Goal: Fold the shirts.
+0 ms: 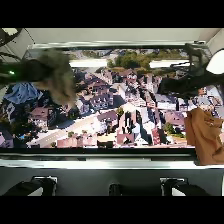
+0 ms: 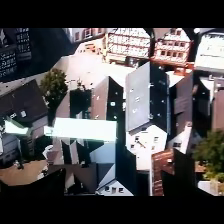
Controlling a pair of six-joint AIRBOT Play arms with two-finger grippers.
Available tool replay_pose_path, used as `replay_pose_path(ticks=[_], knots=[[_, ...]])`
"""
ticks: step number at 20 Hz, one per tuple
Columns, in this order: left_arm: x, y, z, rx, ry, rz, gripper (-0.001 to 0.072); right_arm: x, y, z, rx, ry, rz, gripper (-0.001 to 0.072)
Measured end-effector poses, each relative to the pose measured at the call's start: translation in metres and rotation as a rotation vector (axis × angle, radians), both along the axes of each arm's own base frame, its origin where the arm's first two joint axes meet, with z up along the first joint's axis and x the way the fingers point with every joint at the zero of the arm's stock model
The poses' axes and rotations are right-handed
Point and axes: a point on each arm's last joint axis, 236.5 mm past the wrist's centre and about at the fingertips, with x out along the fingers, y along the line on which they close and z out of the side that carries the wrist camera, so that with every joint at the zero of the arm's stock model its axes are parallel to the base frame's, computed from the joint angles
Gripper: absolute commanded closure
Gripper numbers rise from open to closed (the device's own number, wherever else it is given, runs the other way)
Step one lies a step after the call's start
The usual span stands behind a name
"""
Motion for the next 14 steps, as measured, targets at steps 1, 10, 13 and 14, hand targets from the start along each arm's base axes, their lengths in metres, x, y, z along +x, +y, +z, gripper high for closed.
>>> replay_pose_path(ticks=[1,10,13,14], knots=[[-0.014,-0.035,0.012,-0.033,-0.041,-0.083,0.0675,-0.005,-0.007,0.006,-0.026,-0.015,-0.004,0.0014],[-0.060,-0.148,-0.071,-0.048,0.126,-0.314,0.0674,-0.048,-0.044,0.031,-0.181,-0.014,-0.020,0.0030],[-0.065,-0.149,-0.170,0.041,0.344,-0.303,0.0381,-0.050,-0.040,0.026,-0.167,0.003,-0.010,0.0035],[-0.066,-0.147,-0.197,0.061,0.410,-0.295,0.0019,-0.051,-0.037,0.022,-0.155,0.012,-0.003,0.0035]])
